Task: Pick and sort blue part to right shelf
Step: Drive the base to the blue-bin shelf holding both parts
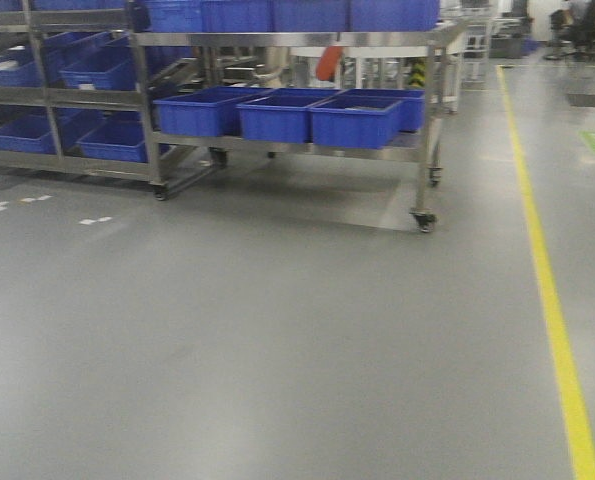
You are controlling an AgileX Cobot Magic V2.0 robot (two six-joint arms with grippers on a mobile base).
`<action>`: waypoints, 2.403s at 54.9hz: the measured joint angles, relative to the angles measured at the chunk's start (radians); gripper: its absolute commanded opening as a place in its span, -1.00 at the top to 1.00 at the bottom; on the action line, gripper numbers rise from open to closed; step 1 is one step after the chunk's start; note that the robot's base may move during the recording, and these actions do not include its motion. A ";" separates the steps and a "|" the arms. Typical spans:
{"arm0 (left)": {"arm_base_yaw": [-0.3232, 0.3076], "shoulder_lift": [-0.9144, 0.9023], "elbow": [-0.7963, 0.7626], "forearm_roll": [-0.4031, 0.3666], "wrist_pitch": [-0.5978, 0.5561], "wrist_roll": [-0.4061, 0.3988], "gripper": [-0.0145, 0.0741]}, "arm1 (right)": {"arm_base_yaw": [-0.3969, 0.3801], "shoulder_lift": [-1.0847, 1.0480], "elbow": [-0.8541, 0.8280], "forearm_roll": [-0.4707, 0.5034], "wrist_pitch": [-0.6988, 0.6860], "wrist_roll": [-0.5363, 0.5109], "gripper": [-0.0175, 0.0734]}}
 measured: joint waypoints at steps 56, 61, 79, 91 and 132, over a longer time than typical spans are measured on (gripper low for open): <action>0.000 0.000 0.000 0.000 0.000 0.000 0.04 | 0.000 0.000 0.000 0.000 0.000 0.000 0.16; 0.000 0.000 0.000 0.000 0.000 0.000 0.04 | 0.000 0.000 0.000 0.000 0.000 0.000 0.16; 0.000 0.000 0.000 0.000 0.000 0.000 0.04 | 0.000 0.000 0.000 0.000 0.000 0.000 0.16; 0.000 0.000 0.000 0.000 0.000 0.000 0.04 | 0.000 0.000 0.000 0.000 0.000 0.000 0.16; 0.000 0.000 0.000 -0.002 0.000 0.000 0.04 | 0.000 0.000 0.000 0.000 0.000 0.000 0.16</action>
